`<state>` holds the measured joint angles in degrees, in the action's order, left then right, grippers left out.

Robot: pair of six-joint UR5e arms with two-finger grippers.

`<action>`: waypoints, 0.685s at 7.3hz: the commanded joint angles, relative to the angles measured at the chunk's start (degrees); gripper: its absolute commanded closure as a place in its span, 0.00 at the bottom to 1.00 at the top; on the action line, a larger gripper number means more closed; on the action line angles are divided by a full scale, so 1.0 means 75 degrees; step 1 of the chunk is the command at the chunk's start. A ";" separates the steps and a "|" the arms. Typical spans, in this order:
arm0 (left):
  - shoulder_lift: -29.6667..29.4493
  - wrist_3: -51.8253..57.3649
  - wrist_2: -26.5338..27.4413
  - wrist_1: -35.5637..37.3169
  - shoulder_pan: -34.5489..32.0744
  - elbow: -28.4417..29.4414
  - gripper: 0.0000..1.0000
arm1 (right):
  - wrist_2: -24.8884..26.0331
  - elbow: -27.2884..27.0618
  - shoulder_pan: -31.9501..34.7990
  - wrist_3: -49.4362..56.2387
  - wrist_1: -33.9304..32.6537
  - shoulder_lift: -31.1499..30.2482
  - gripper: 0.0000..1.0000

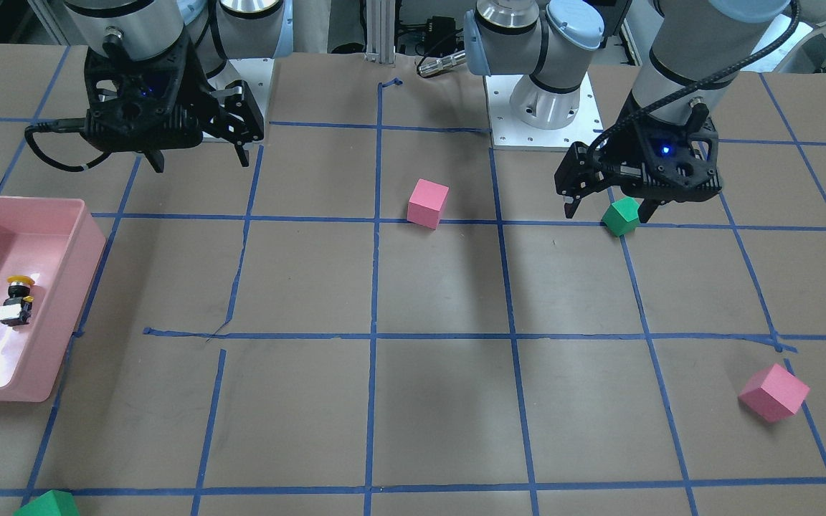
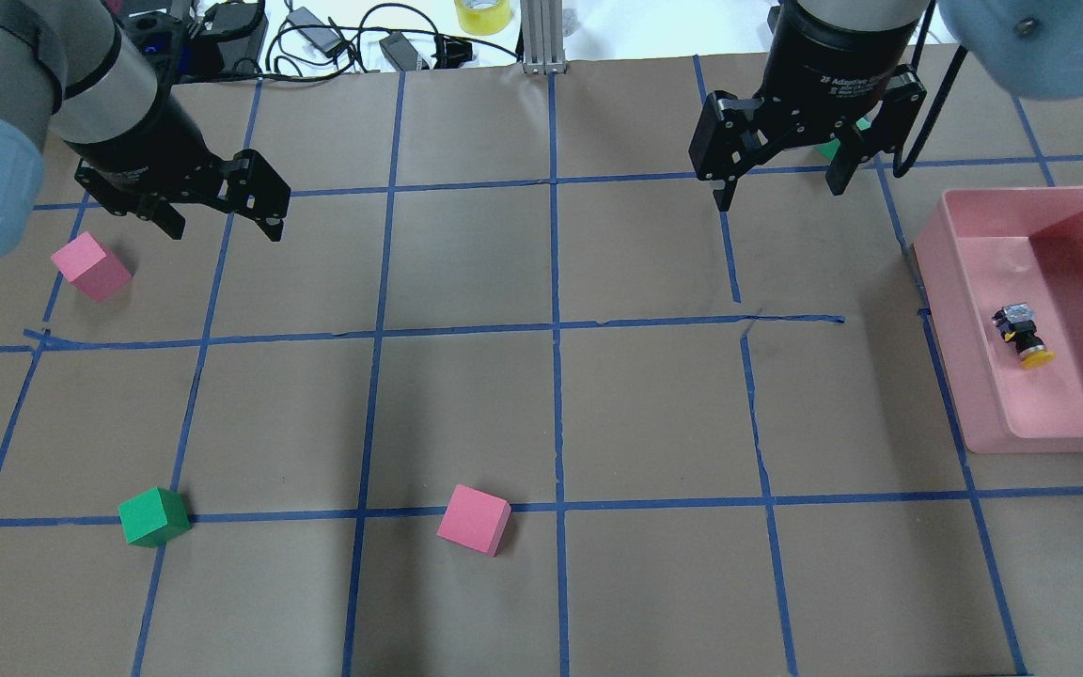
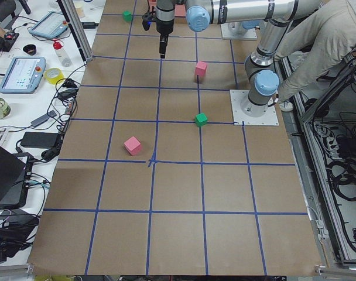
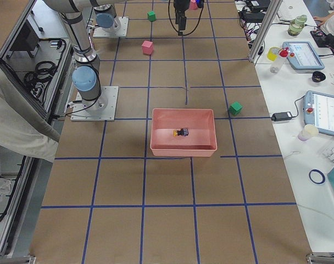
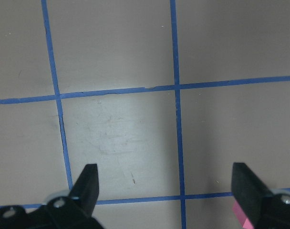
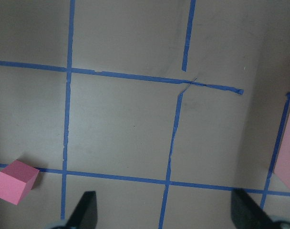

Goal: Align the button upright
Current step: 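Move the right gripper over the pink tray above the button switch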

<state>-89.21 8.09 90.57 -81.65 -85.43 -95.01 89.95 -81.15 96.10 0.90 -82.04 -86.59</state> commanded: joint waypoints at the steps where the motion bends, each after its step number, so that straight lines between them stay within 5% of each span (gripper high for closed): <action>1: 0.0000 0.0000 0.0005 -0.0011 -0.0011 0.0000 0.00 | 0.0007 -0.0031 -0.0039 0.0102 -0.0041 0.0014 0.00; 5: 0.0000 0.0012 0.0017 -0.0011 -0.0011 0.0000 0.00 | -0.0110 -0.0032 -0.0680 0.0102 -0.0101 0.0073 0.00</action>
<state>-89.21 8.14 90.66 -81.73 -85.51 -95.01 89.20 -81.38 93.91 1.41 -83.13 -86.25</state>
